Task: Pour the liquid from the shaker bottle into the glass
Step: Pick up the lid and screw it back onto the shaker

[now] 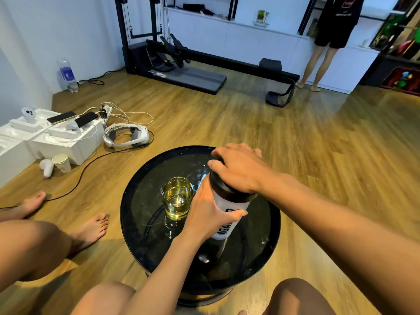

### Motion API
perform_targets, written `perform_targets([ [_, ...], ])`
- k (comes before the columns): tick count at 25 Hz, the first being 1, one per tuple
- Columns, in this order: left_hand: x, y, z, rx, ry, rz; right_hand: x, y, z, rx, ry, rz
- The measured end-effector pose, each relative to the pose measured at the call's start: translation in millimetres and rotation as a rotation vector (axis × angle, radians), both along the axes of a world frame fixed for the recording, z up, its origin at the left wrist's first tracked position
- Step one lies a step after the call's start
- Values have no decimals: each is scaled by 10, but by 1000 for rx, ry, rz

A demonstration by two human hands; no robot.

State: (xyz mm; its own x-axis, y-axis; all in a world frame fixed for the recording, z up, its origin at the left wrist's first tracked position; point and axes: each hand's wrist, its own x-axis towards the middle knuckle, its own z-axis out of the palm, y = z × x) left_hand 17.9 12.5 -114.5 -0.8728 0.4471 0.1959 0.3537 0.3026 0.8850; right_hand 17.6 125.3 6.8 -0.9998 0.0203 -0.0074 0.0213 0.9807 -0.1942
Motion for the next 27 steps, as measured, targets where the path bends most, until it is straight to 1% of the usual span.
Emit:
perform_targets([
  [1, 2, -5, 7, 2, 6, -3, 51, 14, 22, -17, 31, 89],
  [2, -5, -2, 13, 1, 11, -4, 87, 19, 36, 8, 54, 172],
  [3, -13, 5, 14, 1, 15, -6, 92, 9, 6, 50, 60, 184],
  [6, -10, 8, 11, 1, 0, 3, -6, -141, -5, 109, 14, -72],
  [7, -6, 8, 15, 1, -7, 13, -9, -154, 9, 111, 5, -51],
  [9, -18, 10, -6, -12, 12, 27, 56, -95, 67, 55, -28, 109],
  [10, -22, 14, -10, -22, 29, 25, 108, -61, 57, 93, -2, 181],
  [11, -21, 18, -16, -28, 30, 19, 145, -61, 15, 154, 25, 175],
  [13, -15, 18, -9, -16, 6, 8, 102, -170, -17, 160, 46, -6],
  [14, -10, 16, -10, -6, 0, 14, 63, -233, -13, 134, 13, -72],
  [15, -13, 13, -18, 5, 2, 24, 43, -231, -1, 122, 2, -29],
  [17, -30, 6, -39, 0, 6, 36, 63, -133, 102, 29, -77, 149],
  [18, -28, 3, -32, -14, 10, 30, 114, -94, 103, 43, -60, 234],
  [19, -26, 6, -27, -22, 14, 22, 150, -75, 37, 116, -27, 264],
  [21, -33, 6, -42, -15, 42, 15, 90, -185, -48, 189, 36, 122],
  [22, -31, 3, -45, -5, 54, 12, 43, -262, -40, 176, 34, 38],
  [23, -27, -3, -39, 4, 47, 16, 19, -276, -28, 156, 41, 46],
  [25, -23, -4, -39, -11, 44, 19, 28, -168, 62, 14, -23, 159],
  [26, -21, 6, -50, -36, 72, 18, 71, -97, 88, 18, -9, 252],
  [27, -26, 16, -63, -50, 97, 18, 117, -42, 36, 79, 28, 294],
])
